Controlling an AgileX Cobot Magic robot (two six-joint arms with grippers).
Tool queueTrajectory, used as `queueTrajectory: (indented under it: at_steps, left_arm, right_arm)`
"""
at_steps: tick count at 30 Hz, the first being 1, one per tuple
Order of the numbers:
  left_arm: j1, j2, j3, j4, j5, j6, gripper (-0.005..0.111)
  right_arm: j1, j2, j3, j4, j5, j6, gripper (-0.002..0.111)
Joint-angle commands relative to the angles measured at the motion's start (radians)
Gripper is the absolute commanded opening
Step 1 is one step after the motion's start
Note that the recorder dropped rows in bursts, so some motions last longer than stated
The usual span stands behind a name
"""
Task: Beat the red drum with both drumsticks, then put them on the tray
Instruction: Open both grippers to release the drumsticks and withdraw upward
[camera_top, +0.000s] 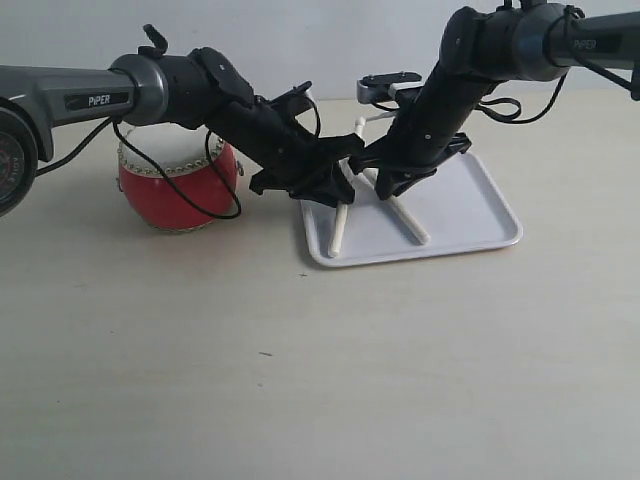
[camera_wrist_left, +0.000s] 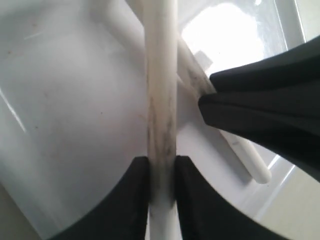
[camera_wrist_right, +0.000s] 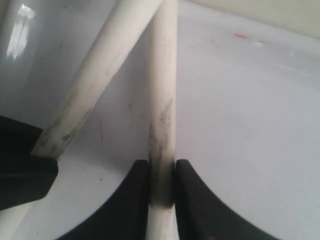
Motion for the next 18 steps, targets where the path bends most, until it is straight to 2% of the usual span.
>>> queueTrajectory:
  at_steps: [1,2,4,5,7,9,18]
  left_arm:
    - [0.005,0.002,-0.004,0.007,-0.018,0.020,0.000]
    - [0.005,0.002,-0.004,0.007,-0.018,0.030,0.000]
    - [0.005,0.002,-0.004,0.007,-0.019,0.037,0.010]
    - [0.005,0.002,-0.004,0.007,-0.022,0.037,0.021]
    - [0.005,0.002,-0.004,0.007,-0.032,0.037,0.039]
    - [0.005,0.002,-0.004,0.007,-0.036,0.037,0.048]
    - [0.005,0.002,-0.040,-0.012,-0.017,0.037,0.049]
  right_arm:
    - [0.000,0.003,-0.004,0.004,0.004,-0.014,0.010]
    - [0.000,0.003,-0.004,0.004,0.005,-0.014,0.013]
    - [0.000,0.003,-0.004,0.004,0.008,-0.016,0.024]
    - [0.000,0.003,-0.004,0.007,0.008,-0.016,0.030]
    - [0.000,0.003,-0.004,0.007,0.006,-0.016,0.033]
    - [0.000,0.003,-0.004,0.009,0.006,-0.016,0.034]
    - [0.000,-0.063,-0.004,0.009,0.012,-0.016,0.034]
